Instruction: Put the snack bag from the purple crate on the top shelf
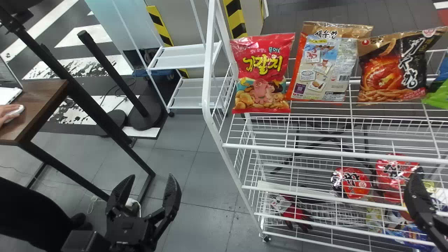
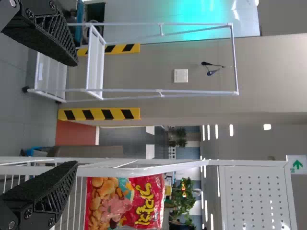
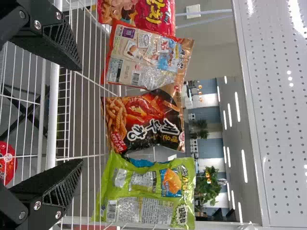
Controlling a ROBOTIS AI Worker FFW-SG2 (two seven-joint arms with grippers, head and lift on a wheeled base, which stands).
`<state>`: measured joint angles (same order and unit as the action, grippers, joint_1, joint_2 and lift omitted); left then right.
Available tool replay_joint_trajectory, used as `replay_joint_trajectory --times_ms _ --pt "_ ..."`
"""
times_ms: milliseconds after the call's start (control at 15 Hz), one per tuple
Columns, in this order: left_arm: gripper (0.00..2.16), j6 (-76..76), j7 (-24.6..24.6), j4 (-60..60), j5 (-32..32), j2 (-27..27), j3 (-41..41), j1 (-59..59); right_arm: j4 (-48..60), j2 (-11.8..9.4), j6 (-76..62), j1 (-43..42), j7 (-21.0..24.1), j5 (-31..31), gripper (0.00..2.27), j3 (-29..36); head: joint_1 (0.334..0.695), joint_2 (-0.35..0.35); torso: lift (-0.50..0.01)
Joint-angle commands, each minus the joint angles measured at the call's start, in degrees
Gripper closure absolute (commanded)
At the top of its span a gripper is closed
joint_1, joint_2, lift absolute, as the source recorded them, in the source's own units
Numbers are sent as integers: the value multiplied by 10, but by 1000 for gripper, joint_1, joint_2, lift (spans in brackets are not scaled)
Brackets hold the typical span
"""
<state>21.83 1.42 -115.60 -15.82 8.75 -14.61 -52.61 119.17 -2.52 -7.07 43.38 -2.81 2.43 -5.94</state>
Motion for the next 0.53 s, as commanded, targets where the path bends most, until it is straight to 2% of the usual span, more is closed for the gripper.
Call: replay_joint_trajectory --times_ms 0,467 --pt "73 0 0 -6 0 0 1 -6 4 -3 0 6 0 0 164 -1 695 350 0" --pt "73 2 -2 -13 7 -6 5 -10 12 -13 2 19 0 0 161 -1 695 350 0"
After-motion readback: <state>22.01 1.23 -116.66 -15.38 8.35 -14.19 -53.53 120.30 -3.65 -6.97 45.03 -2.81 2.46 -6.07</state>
